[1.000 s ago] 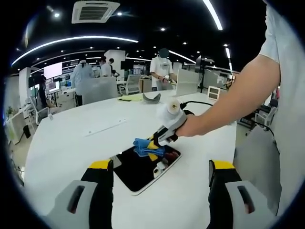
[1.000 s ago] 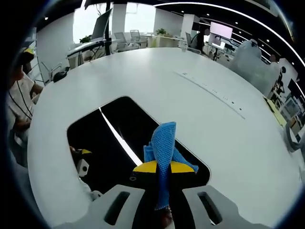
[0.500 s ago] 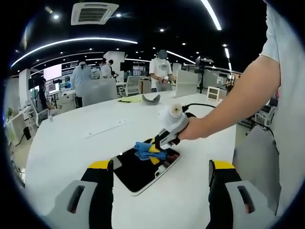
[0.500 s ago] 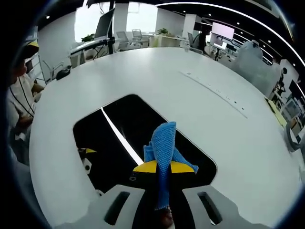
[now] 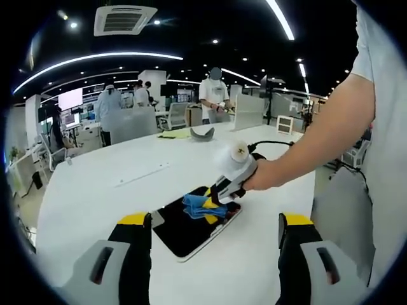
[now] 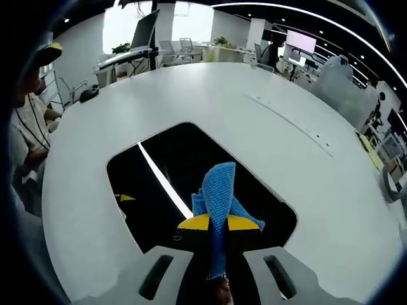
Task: Wipe the mirror surface with the cleaning cloth until all visible marks leave the cleaned area.
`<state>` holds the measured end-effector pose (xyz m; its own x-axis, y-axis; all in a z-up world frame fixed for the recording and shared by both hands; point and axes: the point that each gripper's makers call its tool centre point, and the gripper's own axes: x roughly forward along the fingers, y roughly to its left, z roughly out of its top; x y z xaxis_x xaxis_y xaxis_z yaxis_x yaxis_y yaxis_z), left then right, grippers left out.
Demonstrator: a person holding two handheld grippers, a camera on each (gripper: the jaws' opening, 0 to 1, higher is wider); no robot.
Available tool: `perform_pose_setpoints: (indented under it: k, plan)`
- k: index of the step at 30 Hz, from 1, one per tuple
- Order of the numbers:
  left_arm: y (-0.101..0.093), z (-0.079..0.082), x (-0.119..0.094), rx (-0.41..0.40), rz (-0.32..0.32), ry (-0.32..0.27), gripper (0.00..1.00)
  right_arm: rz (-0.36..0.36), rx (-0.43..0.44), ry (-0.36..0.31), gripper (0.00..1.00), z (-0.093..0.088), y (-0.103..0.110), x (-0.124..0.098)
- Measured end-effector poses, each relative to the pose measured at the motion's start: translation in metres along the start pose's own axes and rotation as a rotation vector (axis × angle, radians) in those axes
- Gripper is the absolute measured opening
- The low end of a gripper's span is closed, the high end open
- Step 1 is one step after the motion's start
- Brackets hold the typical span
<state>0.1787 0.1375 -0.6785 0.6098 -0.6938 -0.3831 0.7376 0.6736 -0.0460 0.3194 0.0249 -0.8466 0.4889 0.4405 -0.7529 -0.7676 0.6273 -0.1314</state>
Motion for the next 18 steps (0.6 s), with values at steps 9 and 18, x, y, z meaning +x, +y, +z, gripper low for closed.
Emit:
perform_pose_setpoints:
  k: [9,18]
  plan:
    - [0.000,0.001,-0.002,-0.002,0.002,-0.006,0.82,0.003,0.003,-0.002,0.02,-0.004,0.011,-0.004]
    - [0.000,0.004,-0.006,0.007,0.007,-0.013,0.82,0.007,0.000,0.004,0.02,-0.006,0.018,-0.007]
